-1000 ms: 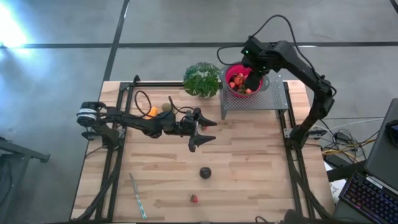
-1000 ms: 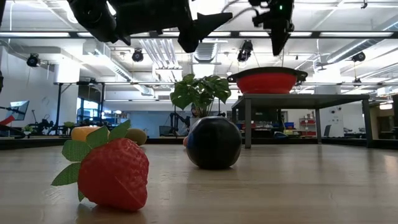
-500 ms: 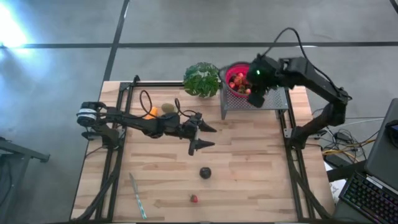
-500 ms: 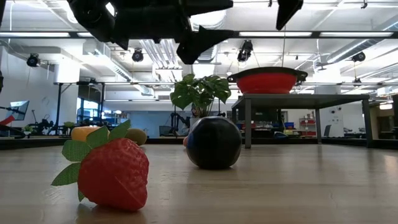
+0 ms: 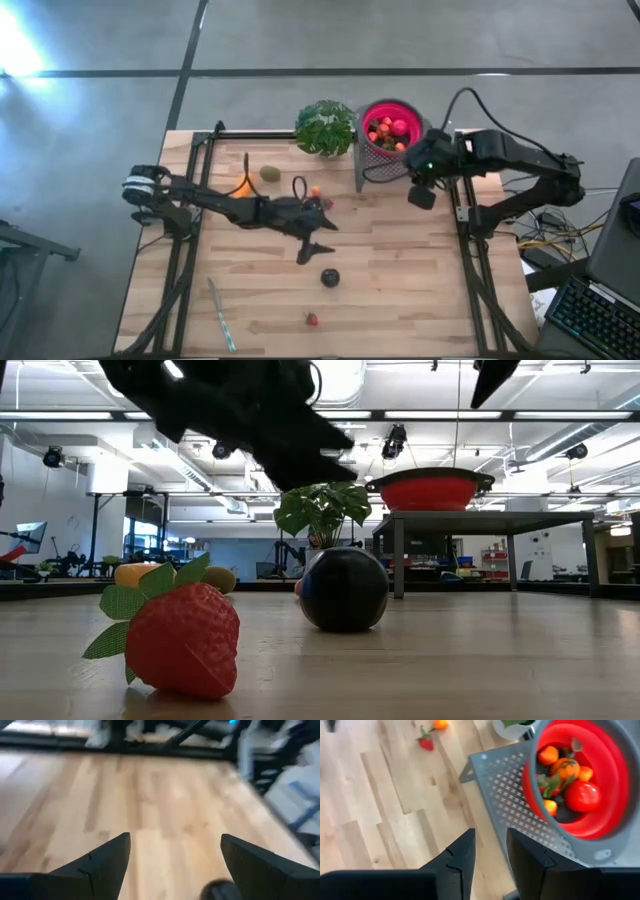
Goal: Pick & Place Fruit
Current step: Put the strawberry into the red strainer bowl on the shelf
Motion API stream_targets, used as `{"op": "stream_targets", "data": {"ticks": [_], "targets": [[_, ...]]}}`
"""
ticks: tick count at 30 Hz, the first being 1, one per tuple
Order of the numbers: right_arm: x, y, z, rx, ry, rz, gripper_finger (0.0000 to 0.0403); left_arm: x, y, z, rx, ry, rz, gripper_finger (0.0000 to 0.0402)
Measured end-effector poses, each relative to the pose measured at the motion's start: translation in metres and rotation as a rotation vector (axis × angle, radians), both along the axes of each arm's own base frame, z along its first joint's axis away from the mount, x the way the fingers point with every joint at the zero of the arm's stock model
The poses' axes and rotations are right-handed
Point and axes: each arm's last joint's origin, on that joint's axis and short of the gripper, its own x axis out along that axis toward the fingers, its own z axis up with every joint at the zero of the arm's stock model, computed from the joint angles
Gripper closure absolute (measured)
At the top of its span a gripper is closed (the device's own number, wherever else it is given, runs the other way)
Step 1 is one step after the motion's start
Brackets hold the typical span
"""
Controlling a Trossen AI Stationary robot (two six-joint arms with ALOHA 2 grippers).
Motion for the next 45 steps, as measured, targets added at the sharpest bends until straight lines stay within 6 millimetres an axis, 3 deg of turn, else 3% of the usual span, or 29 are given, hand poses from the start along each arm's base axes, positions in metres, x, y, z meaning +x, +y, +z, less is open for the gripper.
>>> {"op": "stream_targets", "data": {"ticks": [5, 8, 15, 19, 23, 32, 39, 45], "targets": [[-0.001, 0.006, -0.012, -0.002, -0.042, 0.025, 0.0307, -0.007, 0.005, -0.016, 0.004, 0.196, 0.202, 0.0091], [0.0, 0.006, -0.018, -0.002, -0.028, 0.026, 0.031, -0.011, -0.006, -0.021, -0.013, 0.267, 0.149, 0.0098], [0.002, 0.005, -0.029, -0.01, 0.005, 0.03, 0.0309, -0.025, -0.078, -0.019, -0.035, 0.279, -0.18, 0.0106], [0.005, 0.005, -0.029, -0.02, -0.027, 0.043, 0.0294, -0.04, -0.119, -0.017, 0.065, 0.244, -0.207, 0.0106], [0.009, 0.005, -0.026, -0.03, -0.074, 0.056, 0.0277, -0.054, -0.145, -0.018, 0.139, 0.215, -0.193, 0.0106], [0.013, 0.005, -0.024, -0.041, -0.116, 0.069, 0.0245, -0.063, -0.16, -0.019, 0.089, 0.227, -0.167, 0.0106], [0.013, 0.005, -0.023, -0.047, -0.116, 0.079, 0.0231, -0.048, -0.175, -0.043, 0.099, 0.31, -0.249, 0.0106], [0.014, 0.005, -0.023, -0.048, -0.116, 0.08, 0.0227, -0.033, -0.187, -0.05, 0.13, 0.329, -0.276, 0.0106]]}}
